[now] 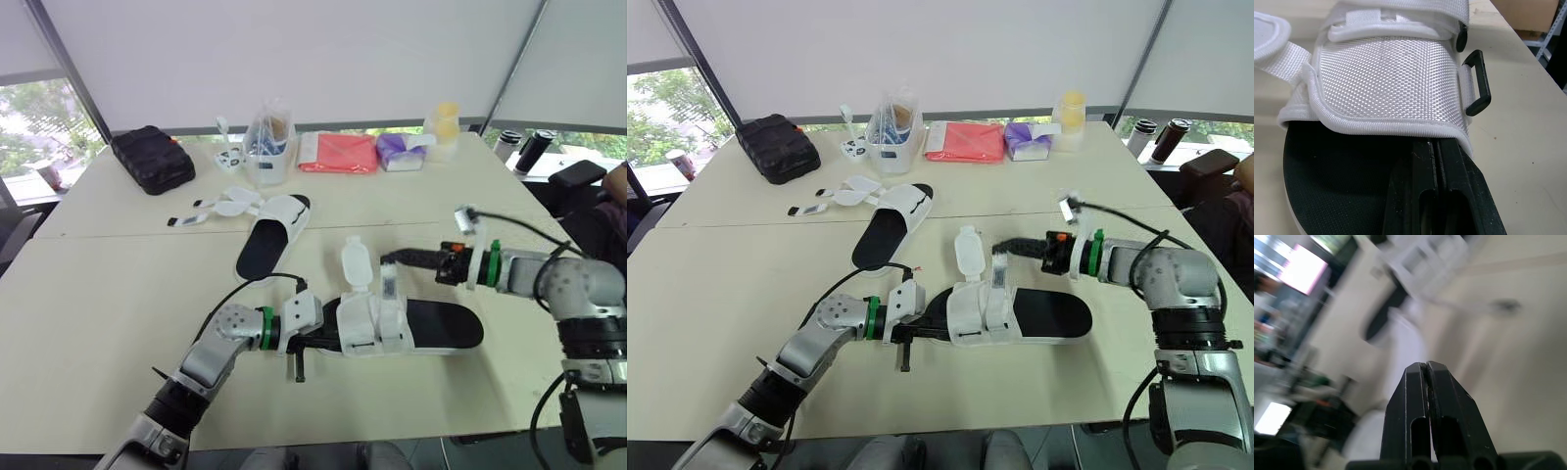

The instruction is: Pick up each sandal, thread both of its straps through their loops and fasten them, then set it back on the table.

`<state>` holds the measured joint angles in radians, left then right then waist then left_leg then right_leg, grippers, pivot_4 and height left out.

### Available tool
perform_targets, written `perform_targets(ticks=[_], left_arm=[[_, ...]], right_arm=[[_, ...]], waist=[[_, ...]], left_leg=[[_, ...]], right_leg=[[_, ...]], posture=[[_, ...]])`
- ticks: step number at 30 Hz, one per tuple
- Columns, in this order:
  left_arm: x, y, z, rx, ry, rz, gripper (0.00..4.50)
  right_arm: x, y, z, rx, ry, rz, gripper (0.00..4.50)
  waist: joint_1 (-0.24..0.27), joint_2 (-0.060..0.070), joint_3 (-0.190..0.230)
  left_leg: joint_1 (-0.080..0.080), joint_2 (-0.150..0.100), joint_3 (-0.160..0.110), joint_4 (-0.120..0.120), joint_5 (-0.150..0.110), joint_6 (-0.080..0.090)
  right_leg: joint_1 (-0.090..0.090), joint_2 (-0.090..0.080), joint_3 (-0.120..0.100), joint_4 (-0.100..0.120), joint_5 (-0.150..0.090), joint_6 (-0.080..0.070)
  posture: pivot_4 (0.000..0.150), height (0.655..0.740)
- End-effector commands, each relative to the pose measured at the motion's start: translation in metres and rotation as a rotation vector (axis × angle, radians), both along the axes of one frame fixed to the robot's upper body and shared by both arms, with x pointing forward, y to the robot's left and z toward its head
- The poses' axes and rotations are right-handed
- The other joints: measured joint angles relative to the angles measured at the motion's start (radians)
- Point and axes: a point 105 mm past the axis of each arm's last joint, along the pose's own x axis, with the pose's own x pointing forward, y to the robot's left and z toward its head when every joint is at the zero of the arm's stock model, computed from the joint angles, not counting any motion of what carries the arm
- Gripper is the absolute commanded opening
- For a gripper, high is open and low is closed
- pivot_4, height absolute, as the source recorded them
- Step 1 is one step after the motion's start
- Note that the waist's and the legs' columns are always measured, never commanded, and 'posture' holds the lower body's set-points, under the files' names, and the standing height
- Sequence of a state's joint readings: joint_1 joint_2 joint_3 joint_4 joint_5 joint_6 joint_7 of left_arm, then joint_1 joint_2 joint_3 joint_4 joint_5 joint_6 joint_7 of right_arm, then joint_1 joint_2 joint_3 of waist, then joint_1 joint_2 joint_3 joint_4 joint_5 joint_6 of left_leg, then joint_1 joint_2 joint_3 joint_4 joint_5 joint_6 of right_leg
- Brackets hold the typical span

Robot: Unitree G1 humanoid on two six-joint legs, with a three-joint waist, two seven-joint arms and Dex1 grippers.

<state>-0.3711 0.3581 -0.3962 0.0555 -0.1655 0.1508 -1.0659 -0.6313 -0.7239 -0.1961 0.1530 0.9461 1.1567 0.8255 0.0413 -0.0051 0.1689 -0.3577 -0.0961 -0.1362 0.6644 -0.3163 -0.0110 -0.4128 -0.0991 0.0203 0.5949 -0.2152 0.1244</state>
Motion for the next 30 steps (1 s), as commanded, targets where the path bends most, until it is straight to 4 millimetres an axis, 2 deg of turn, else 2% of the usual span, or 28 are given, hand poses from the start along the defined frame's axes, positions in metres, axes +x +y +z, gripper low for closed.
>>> perform_targets(ticks=[1, 7, 10, 13, 16, 21, 26, 29, 30], left_arm=[[0.000, 0.002, -0.020, 0.067, 0.056, 0.021, 0.00], [0.000, 0.001, -0.020, 0.068, 0.054, 0.016, 0.00], [0.000, 0.001, -0.020, 0.064, 0.058, 0.022, 0.00], [0.001, 0.002, -0.019, 0.064, 0.057, 0.025, 0.00], [0.002, 0.002, -0.019, 0.059, 0.060, 0.034, 0.00], [0.002, 0.001, -0.019, 0.055, 0.061, 0.039, 0.00], [0.003, 0.001, -0.019, 0.053, 0.060, 0.043, 0.00], [0.004, 0.001, -0.018, 0.052, 0.059, 0.045, 0.00], [0.004, 0.001, -0.018, 0.052, 0.059, 0.045, 0.00]], right_arm=[[-0.003, 0.002, 0.020, 0.070, -0.060, 0.000, 0.05], [0.006, 0.007, 0.000, -0.010, -0.044, -0.046, 0.05], [0.013, 0.011, -0.021, -0.117, -0.015, -0.062, 0.05], [0.019, 0.012, -0.034, -0.180, 0.004, -0.076, 0.05], [0.030, 0.006, -0.055, -0.264, 0.057, -0.134, 0.05], [0.041, -0.003, -0.076, -0.391, 0.106, -0.191, 0.05], [0.043, -0.004, -0.086, -0.448, 0.116, -0.172, 0.05], [0.044, -0.005, -0.085, -0.448, 0.107, -0.178, 0.85], [0.044, -0.004, -0.083, -0.440, 0.098, -0.170, 1.31]], waist=[[-0.001, 0.000, 0.000], [0.000, 0.001, 0.000], [-0.001, 0.001, 0.000], [0.000, 0.001, 0.000], [-0.001, 0.001, -0.001], [-0.001, 0.002, -0.001], [-0.001, 0.002, -0.001], [-0.002, 0.002, -0.001], [-0.001, 0.002, -0.001]], left_leg=[[0.000, 0.000, 0.000, 0.000, 0.000, 0.000], [0.000, 0.000, 0.000, 0.000, 0.000, 0.000], [0.000, 0.000, 0.000, 0.000, 0.000, 0.000], [0.000, 0.000, 0.000, 0.000, 0.000, 0.000], [0.000, -0.001, 0.000, 0.000, 0.000, 0.000], [0.000, -0.001, 0.000, 0.000, 0.001, -0.001], [0.001, -0.001, 0.000, 0.000, 0.001, -0.001], [0.001, -0.001, 0.000, 0.000, 0.001, -0.001], [0.001, -0.001, 0.000, 0.000, 0.001, -0.001]], right_leg=[[0.000, 0.000, 0.000, 0.000, 0.000, 0.000], [0.000, 0.000, 0.000, 0.000, 0.000, 0.000], [0.000, 0.000, 0.000, 0.000, 0.000, 0.000], [0.000, 0.000, 0.000, 0.001, 0.000, 0.000], [0.000, 0.000, 0.000, 0.001, 0.000, 0.000], [0.000, 0.000, 0.000, 0.001, 0.000, 0.000], [0.000, 0.000, 0.000, 0.001, 0.000, 0.000], [0.000, 0.000, 0.000, 0.001, 0.001, 0.000], [0.000, 0.000, 0.000, 0.001, 0.001, 0.000]], posture=[[0.150, 0.7400], [0.150, 0.7400], [0.150, 0.7400], [0.150, 0.7400], [0.150, 0.7400], [0.150, 0.7400], [0.150, 0.7400], [0.150, 0.7400], [0.150, 0.7400]])
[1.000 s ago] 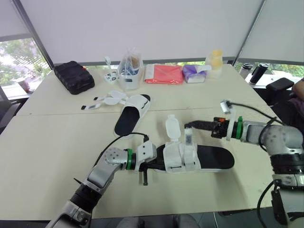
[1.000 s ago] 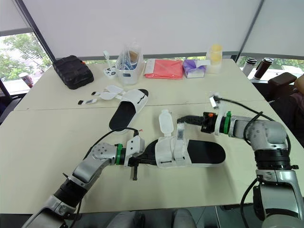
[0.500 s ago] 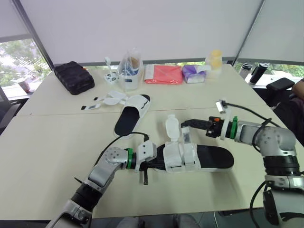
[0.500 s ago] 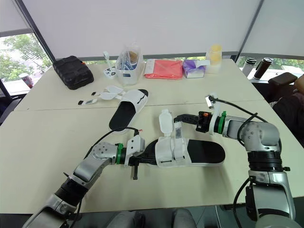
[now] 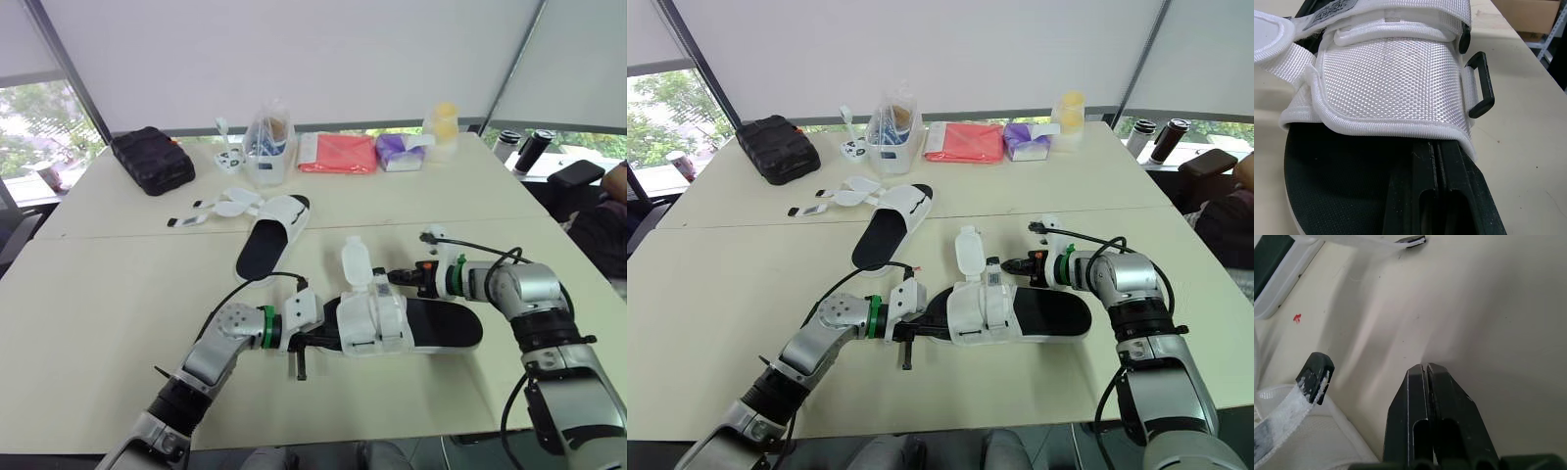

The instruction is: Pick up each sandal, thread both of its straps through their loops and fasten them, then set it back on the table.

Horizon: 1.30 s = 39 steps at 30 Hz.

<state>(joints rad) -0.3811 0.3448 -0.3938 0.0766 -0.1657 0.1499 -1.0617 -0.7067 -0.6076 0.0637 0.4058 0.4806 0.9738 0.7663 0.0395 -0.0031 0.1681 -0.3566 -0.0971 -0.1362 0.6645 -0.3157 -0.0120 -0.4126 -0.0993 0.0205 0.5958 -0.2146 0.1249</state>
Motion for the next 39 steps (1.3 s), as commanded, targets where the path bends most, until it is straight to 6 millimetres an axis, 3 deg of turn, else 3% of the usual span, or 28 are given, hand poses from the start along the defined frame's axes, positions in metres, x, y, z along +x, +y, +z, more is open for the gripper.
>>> perform_targets(ticks=[1, 3, 6, 7, 10, 11, 17, 24, 29, 32, 39], left_arm=[[0.001, 0.003, -0.018, 0.059, 0.052, 0.036, 0.00], [0.001, 0.003, -0.018, 0.060, 0.049, 0.036, 0.00], [0.001, 0.003, -0.018, 0.059, 0.049, 0.036, 0.00], [0.001, 0.003, -0.018, 0.060, 0.049, 0.035, 0.00], [0.001, 0.004, -0.018, 0.065, 0.042, 0.031, 0.00], [0.001, 0.004, -0.018, 0.066, 0.040, 0.030, 0.00], [0.001, 0.003, -0.019, 0.065, 0.036, 0.032, 0.00], [-0.001, 0.002, -0.020, 0.057, 0.042, 0.044, 0.00], [-0.001, 0.002, -0.020, 0.054, 0.044, 0.044, 0.00], [-0.002, 0.001, -0.020, 0.057, 0.040, 0.042, 0.00], [0.000, 0.005, -0.021, 0.056, 0.037, 0.077, 0.00]], right_arm=[[0.004, -0.002, 0.013, 0.006, -0.050, 0.006, 1.98], [0.011, -0.008, 0.032, 0.025, -0.136, -0.010, 2.70], [0.025, -0.020, 0.065, 0.059, -0.264, -0.052, 4.18], [0.027, -0.020, 0.074, 0.079, -0.285, -0.054, 4.43], [0.021, 0.000, 0.116, 0.170, -0.372, 0.066, 4.43], [0.017, 0.008, 0.121, 0.186, -0.368, 0.110, 4.43], [-0.002, 0.043, 0.109, 0.221, -0.256, 0.232, 4.43], [-0.007, 0.041, 0.078, 0.171, -0.099, 0.206, 4.43], [-0.012, 0.051, 0.073, 0.275, -0.006, 0.238, 4.43], [-0.007, 0.064, 0.073, 0.411, 0.102, 0.228, 4.43], [0.036, 0.068, 0.068, 0.575, 0.197, 0.011, 4.43]], waist=[[0.001, 0.000, 0.000], [0.001, 0.000, 0.000], [0.000, 0.002, 0.001], [-0.001, 0.003, 0.001], [-0.001, 0.005, 0.001], [-0.002, 0.005, 0.001], [0.000, 0.005, 0.001], [0.000, 0.005, 0.001], [-0.001, 0.005, 0.001], [-0.003, 0.005, 0.001], [0.000, 0.005, 0.000]], left_leg=[[0.000, 0.000, 0.000, 0.000, 0.000, 0.000], [0.000, 0.000, 0.000, 0.000, 0.000, 0.000], [0.000, 0.000, 0.000, 0.000, 0.000, 0.000], [-0.001, 0.000, 0.000, 0.000, 0.000, 0.000], [-0.001, 0.000, 0.000, 0.000, 0.000, 0.000], [-0.001, 0.000, 0.000, -0.001, 0.000, 0.000], [-0.001, 0.000, 0.000, -0.001, 0.000, 0.000], [-0.003, 0.000, 0.000, -0.001, 0.000, 0.000], [-0.003, 0.000, 0.000, -0.001, 0.000, 0.000], [-0.003, 0.000, 0.000, -0.001, 0.000, 0.000], [-0.004, -0.001, 0.000, -0.001, 0.001, -0.001]], right_leg=[[0.000, 0.000, 0.000, 0.000, 0.000, 0.000], [0.000, 0.000, 0.000, 0.000, 0.000, 0.000], [0.000, 0.000, 0.000, 0.000, 0.000, 0.000], [-0.001, 0.000, 0.000, 0.000, 0.000, 0.000], [-0.001, 0.000, 0.001, 0.000, 0.000, 0.001], [-0.002, 0.000, 0.001, 0.000, 0.000, 0.001], [-0.001, 0.000, 0.001, 0.000, 0.000, 0.001], [-0.004, -0.001, 0.001, 0.001, 0.001, 0.000], [-0.004, -0.001, 0.001, 0.001, 0.001, 0.000], [-0.004, -0.001, 0.001, 0.001, 0.001, 0.000], [-0.006, 0.000, 0.002, 0.002, 0.002, -0.002]], posture=[[0.150, 0.7400], [0.150, 0.7400], [0.150, 0.7400], [0.150, 0.7400], [0.150, 0.7400], [0.150, 0.7400], [0.150, 0.7400], [0.150, 0.7400], [0.150, 0.7400], [0.150, 0.7400], [0.150, 0.7400]])
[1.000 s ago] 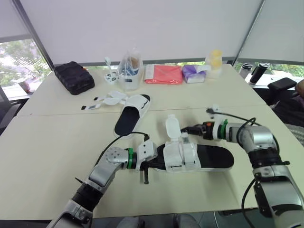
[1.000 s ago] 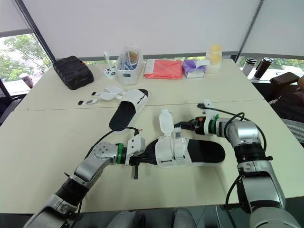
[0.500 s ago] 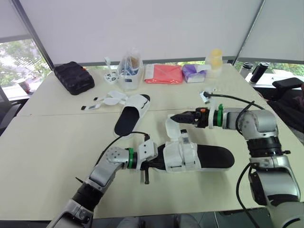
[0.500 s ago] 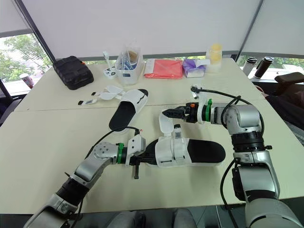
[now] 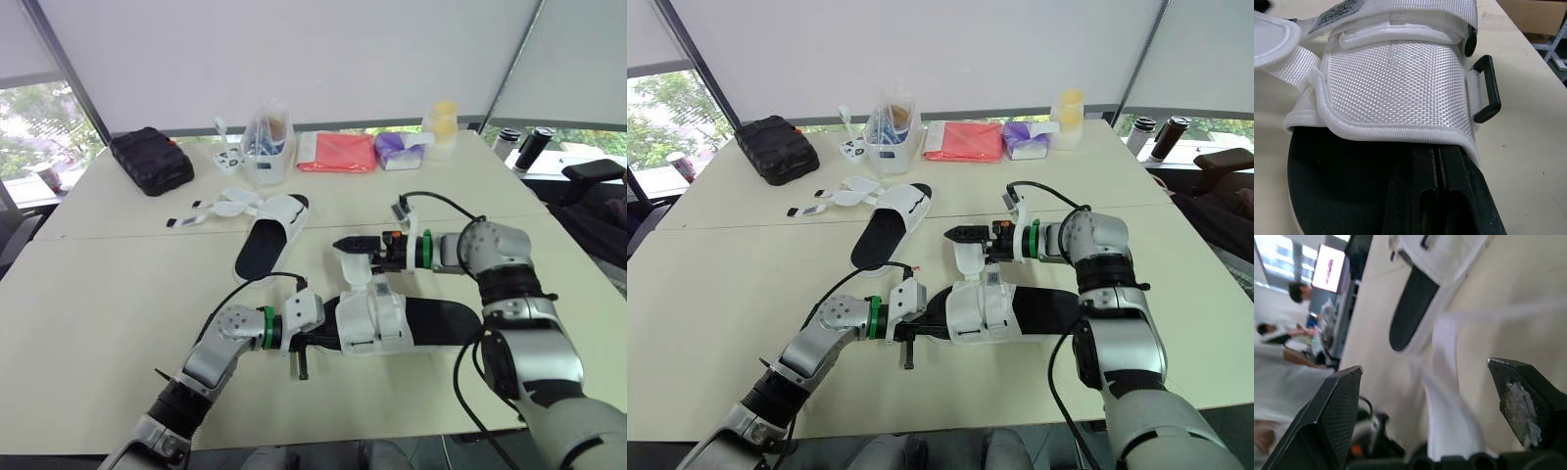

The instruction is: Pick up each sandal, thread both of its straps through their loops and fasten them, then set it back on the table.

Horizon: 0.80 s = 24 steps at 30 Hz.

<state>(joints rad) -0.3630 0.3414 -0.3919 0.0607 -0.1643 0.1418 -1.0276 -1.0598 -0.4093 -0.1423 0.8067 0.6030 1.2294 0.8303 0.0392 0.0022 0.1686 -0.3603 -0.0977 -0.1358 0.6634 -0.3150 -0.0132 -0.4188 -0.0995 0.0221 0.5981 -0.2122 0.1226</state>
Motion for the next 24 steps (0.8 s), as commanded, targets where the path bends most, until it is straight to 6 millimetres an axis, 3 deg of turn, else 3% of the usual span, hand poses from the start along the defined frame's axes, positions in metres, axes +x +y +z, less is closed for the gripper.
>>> perform_targets(ticks=[1, 9, 14, 18, 24], left_arm=[[0.000, 0.006, -0.021, 0.068, 0.051, 0.057, 0.00], [0.002, 0.009, -0.020, 0.058, 0.049, 0.094, 0.00], [0.003, 0.010, -0.020, 0.053, 0.049, 0.108, 0.00], [0.004, 0.010, -0.019, 0.053, 0.049, 0.108, 0.00], [0.005, 0.009, -0.019, 0.054, 0.048, 0.104, 0.00]], right_arm=[[0.023, -0.004, 0.009, 0.049, -0.015, -0.125, 4.43], [0.041, -0.003, 0.004, 0.000, -0.026, -0.232, 4.43], [0.043, -0.001, 0.003, -0.031, -0.053, -0.230, 2.23], [0.044, -0.004, 0.006, -0.028, -0.053, -0.243, 0.05], [0.044, -0.005, 0.017, 0.035, -0.066, -0.232, 0.01]], waist=[[-0.002, 0.000, 0.000], [-0.006, 0.000, 0.000], [-0.015, 0.000, 0.000], [-0.029, 0.001, 0.000], [-0.030, 0.001, 0.000]], left_leg=[[0.000, 0.000, 0.000, 0.000, 0.000, 0.000], [-0.001, 0.000, 0.000, -0.001, 0.001, -0.001], [-0.002, 0.000, 0.000, -0.001, 0.001, -0.002], [-0.003, 0.000, 0.000, -0.001, 0.001, -0.002], [-0.003, 0.000, 0.000, -0.001, 0.001, -0.002]], right_leg=[[0.000, 0.000, 0.000, 0.000, 0.000, 0.000], [-0.003, 0.000, 0.000, 0.002, 0.000, 0.000], [-0.004, 0.000, 0.000, 0.002, 0.001, 0.000], [-0.004, 0.000, 0.000, 0.003, 0.001, 0.000], [-0.005, 0.000, 0.001, 0.004, 0.001, 0.000]], posture=[[0.150, 0.7400], [0.150, 0.7400], [0.150, 0.7400], [0.150, 0.7400], [0.150, 0.7400]])
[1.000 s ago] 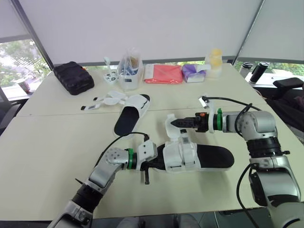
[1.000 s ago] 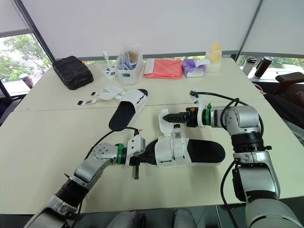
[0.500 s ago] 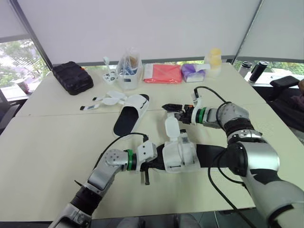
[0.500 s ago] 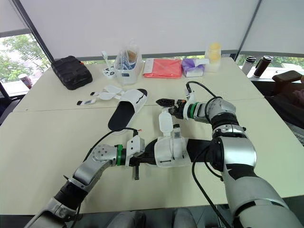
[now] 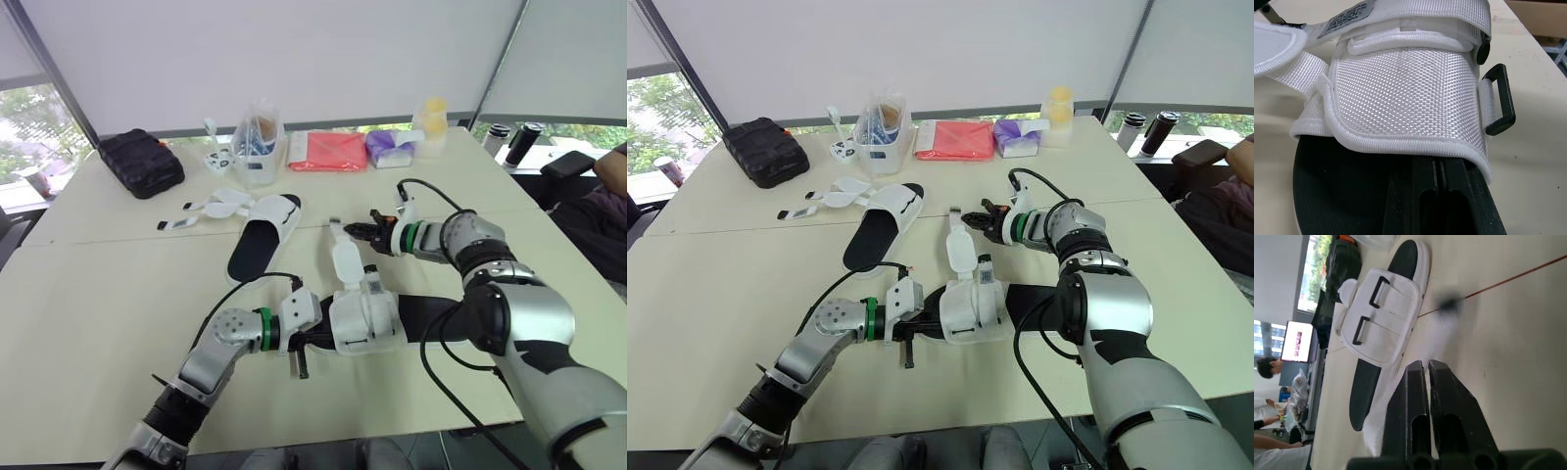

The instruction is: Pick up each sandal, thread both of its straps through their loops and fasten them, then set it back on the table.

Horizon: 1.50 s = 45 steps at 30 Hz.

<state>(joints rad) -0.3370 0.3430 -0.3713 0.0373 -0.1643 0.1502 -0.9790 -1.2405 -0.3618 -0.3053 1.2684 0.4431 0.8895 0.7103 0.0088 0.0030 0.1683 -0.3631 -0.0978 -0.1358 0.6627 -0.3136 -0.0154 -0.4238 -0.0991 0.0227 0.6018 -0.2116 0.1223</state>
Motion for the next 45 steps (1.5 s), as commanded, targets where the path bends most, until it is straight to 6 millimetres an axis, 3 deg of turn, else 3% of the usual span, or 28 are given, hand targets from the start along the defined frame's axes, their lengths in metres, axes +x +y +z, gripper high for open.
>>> perform_targets(ticks=[1, 6, 9, 12, 18, 23, 28, 34, 40, 45], left_arm=[[0.002, 0.004, -0.020, 0.067, 0.057, 0.038, 0.00], [0.002, 0.005, -0.020, 0.068, 0.058, 0.039, 0.00], [0.002, 0.005, -0.020, 0.068, 0.058, 0.040, 0.00], [0.002, 0.005, -0.020, 0.066, 0.061, 0.041, 0.00], [0.001, 0.005, -0.021, 0.063, 0.067, 0.044, 0.00], [-0.001, 0.005, -0.022, 0.063, 0.070, 0.039, 0.00], [-0.004, 0.005, -0.023, 0.069, 0.069, 0.033, 0.00], [-0.005, 0.008, -0.024, 0.077, 0.065, 0.053, 0.00], [-0.004, 0.009, -0.023, 0.074, 0.061, 0.083, 0.00], [-0.004, 0.010, -0.023, 0.069, 0.064, 0.097, 0.00]], right_arm=[[0.003, 0.004, 0.033, 0.067, -0.094, 0.034, 0.01], [0.002, 0.003, 0.032, 0.065, -0.095, 0.046, 0.01], [0.004, -0.005, 0.023, -0.021, -0.110, 0.030, 0.01], [0.001, -0.011, 0.021, -0.057, -0.114, 0.055, 0.90], [-0.010, -0.026, 0.021, -0.062, -0.061, 0.097, 3.86], [-0.021, -0.025, 0.016, -0.019, -0.013, 0.170, 3.86], [-0.025, -0.007, 0.020, 0.051, -0.011, 0.227, 3.86], [-0.013, 0.020, 0.017, 0.052, -0.042, 0.193, 3.86], [0.002, 0.034, 0.020, 0.036, -0.081, 0.092, 3.86], [0.002, 0.036, 0.020, 0.041, -0.073, 0.087, 1.46]], waist=[[0.000, 0.000, 0.000], [0.000, 0.000, 0.000], [0.000, 0.000, 0.000], [0.001, 0.000, 0.000], [0.001, 0.000, 0.000], [-0.003, 0.000, 0.000], [-0.004, 0.000, 0.000], [-0.006, 0.000, 0.000], [-0.008, 0.000, 0.000], [-0.008, 0.000, 0.000]], left_leg=[[0.000, 0.000, 0.000, 0.000, 0.000, 0.000], [0.000, 0.000, 0.000, 0.000, 0.000, 0.000], [0.000, 0.000, 0.000, 0.000, 0.000, 0.000], [0.000, 0.000, 0.000, 0.000, 0.000, 0.000], [-0.001, 0.000, 0.000, 0.000, 0.003, -0.006], [-0.001, 0.000, 0.000, 0.000, 0.003, -0.005], [-0.001, 0.000, 0.000, 0.000, 0.003, -0.005], [-0.001, 0.000, 0.000, 0.000, 0.004, -0.007], [-0.001, 0.000, 0.000, 0.000, 0.004, -0.007], [-0.001, 0.000, 0.000, 0.000, 0.004, -0.007]], right_leg=[[0.000, 0.000, 0.000, 0.000, 0.000, 0.000], [0.000, 0.000, 0.000, 0.000, 0.000, 0.000], [0.000, 0.000, 0.000, 0.000, 0.000, 0.000], [-0.001, 0.000, 0.000, 0.000, 0.000, 0.000], [-0.001, 0.000, 0.000, 0.001, 0.000, 0.000], [-0.001, 0.000, 0.000, 0.001, 0.000, 0.000], [-0.002, 0.000, 0.000, 0.002, 0.000, 0.000], [-0.003, 0.000, 0.001, 0.003, 0.000, 0.000], [-0.004, 0.000, 0.001, 0.004, 0.000, 0.000], [-0.004, 0.000, 0.001, 0.004, 0.000, 0.000]], posture=[[0.150, 0.7400], [0.150, 0.7400], [0.150, 0.7400], [0.150, 0.7400], [0.150, 0.7400], [0.150, 0.7400], [0.150, 0.7400], [0.150, 0.7400], [0.150, 0.7400], [0.150, 0.7400]])
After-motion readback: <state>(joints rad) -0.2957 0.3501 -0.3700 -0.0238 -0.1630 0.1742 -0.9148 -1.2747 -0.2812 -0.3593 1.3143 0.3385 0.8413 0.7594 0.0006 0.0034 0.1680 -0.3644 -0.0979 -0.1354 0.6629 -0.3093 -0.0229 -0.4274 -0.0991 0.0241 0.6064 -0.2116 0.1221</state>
